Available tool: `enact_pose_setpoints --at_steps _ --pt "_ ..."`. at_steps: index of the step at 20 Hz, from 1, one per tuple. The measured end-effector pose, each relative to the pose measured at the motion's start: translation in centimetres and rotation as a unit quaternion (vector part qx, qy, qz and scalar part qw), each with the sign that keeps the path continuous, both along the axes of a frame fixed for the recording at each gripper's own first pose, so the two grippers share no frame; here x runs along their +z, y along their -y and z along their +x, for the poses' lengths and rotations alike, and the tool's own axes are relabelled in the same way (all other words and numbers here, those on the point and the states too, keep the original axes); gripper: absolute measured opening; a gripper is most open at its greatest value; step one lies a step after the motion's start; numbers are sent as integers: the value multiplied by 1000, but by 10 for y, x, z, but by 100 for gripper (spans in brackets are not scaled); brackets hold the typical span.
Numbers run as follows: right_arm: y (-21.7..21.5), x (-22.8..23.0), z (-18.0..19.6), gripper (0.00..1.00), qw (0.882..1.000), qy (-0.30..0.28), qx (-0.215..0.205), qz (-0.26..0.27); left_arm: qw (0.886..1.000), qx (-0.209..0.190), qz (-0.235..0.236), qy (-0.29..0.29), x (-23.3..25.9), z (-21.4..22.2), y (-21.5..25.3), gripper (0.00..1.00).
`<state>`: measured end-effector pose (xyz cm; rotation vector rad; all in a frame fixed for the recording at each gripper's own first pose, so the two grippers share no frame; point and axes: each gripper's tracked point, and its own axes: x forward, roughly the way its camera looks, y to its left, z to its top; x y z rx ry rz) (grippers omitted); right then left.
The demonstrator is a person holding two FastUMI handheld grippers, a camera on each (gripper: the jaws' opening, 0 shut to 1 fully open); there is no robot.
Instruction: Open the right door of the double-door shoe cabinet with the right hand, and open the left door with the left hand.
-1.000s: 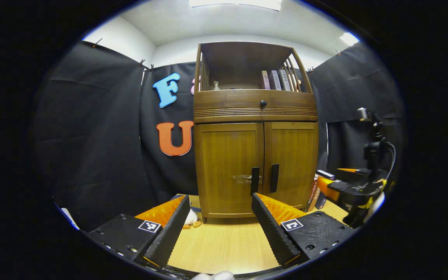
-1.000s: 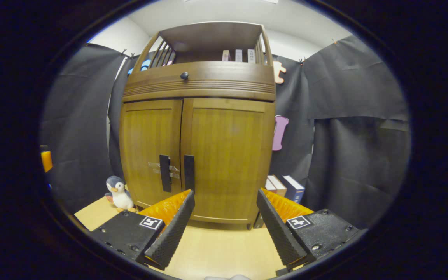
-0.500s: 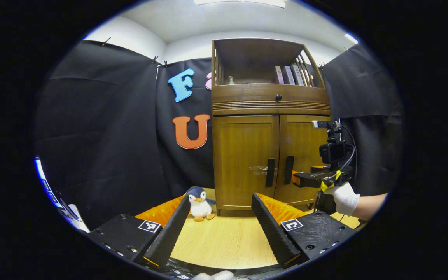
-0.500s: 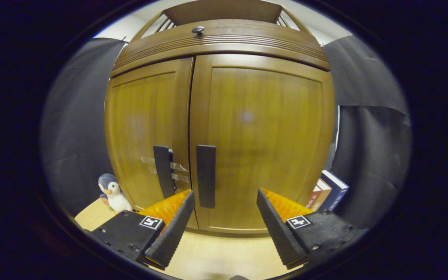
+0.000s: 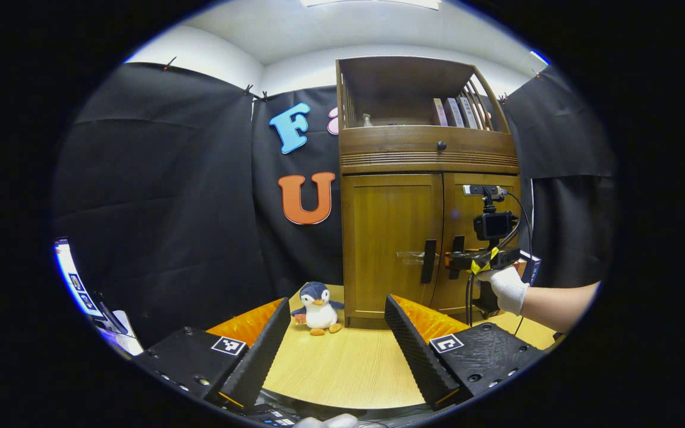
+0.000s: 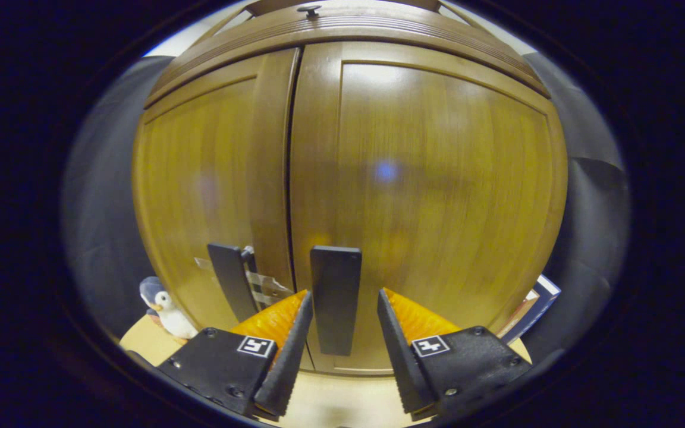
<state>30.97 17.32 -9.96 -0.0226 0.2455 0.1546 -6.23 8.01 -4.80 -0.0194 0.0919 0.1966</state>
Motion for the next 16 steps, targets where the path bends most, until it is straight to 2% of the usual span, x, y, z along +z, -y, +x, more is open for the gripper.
enact_pose_setpoints --at_steps 1,2,3,4,5,7,12,16 --pt "-2 -3 1 65 1000 -7 3 5 1000 1 -1 0 -1 1 -3 100" --pt "-4 -2 1 62 1000 -6 1 9 1000 4 -1 0 -1 0 -5 96" --pt "-7 -4 2 56 1000 -9 6 9 1000 6 -2 0 -1 0 -7 100" --pt "-8 -5 3 53 1000 -12 6 7 1000 7 -3 1 -2 0 -9 96" --pt "-10 -8 1 46 1000 -18 5 10 1000 8 -3 -1 -3 0 -10 96" --pt "-9 -8 2 37 1000 -16 0 4 1000 10 -7 -2 -4 -1 -12 96" --pt "-9 -8 -1 32 1000 -25 9 8 1000 10 -11 3 -6 -7 -14 96" --pt "-5 -9 -18 31 999 -30 22 12 1000 6 -13 5 -8 -11 -14 96"
